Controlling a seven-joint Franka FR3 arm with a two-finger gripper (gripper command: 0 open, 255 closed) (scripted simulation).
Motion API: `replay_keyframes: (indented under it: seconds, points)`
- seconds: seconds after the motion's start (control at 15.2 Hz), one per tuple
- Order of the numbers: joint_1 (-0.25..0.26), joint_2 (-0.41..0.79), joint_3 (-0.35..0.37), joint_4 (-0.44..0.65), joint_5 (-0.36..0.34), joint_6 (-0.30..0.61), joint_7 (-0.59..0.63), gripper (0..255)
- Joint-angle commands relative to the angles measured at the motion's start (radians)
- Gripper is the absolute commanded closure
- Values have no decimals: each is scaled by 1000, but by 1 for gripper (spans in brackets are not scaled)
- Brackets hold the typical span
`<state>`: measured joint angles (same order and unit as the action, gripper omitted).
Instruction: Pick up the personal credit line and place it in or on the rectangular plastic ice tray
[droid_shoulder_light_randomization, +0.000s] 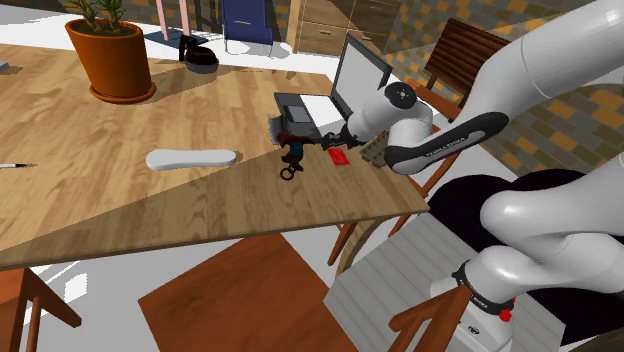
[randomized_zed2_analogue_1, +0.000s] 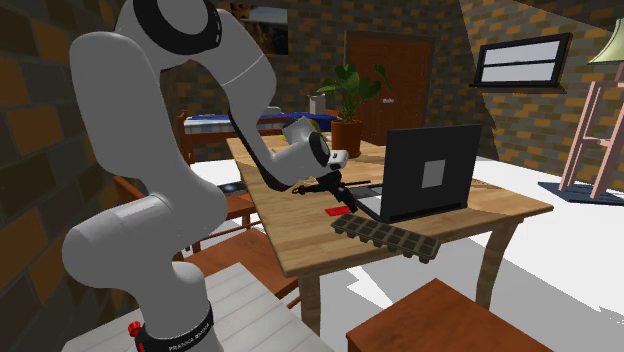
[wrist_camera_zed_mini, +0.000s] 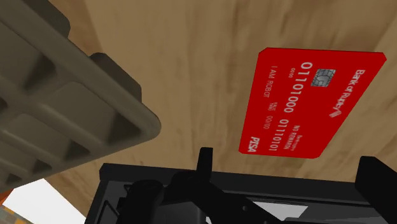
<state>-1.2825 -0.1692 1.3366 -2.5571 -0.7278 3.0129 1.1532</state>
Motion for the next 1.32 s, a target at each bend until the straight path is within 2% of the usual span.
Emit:
replay_keyframes:
  seconds: [0.0, 0.13, 0.53, 0.59, 0.99, 1.12, 1.19, 1.25]
  points:
    - [-183, 7, 171, 18, -60, 13, 53, 0]
    - [-181, 1, 171, 15, -40, 18, 38, 0]
    - [-180, 0, 170, 15, -39, 18, 37, 0]
    - [-180, 0, 170, 15, -39, 18, 37, 255]
    - [-174, -3, 164, 10, -39, 22, 40, 255]
    - [-139, 1, 130, 9, -40, 17, 38, 255]
    - [-181, 1, 171, 15, -40, 17, 38, 255]
    - [-95, 13, 87, 16, -38, 0, 29, 255]
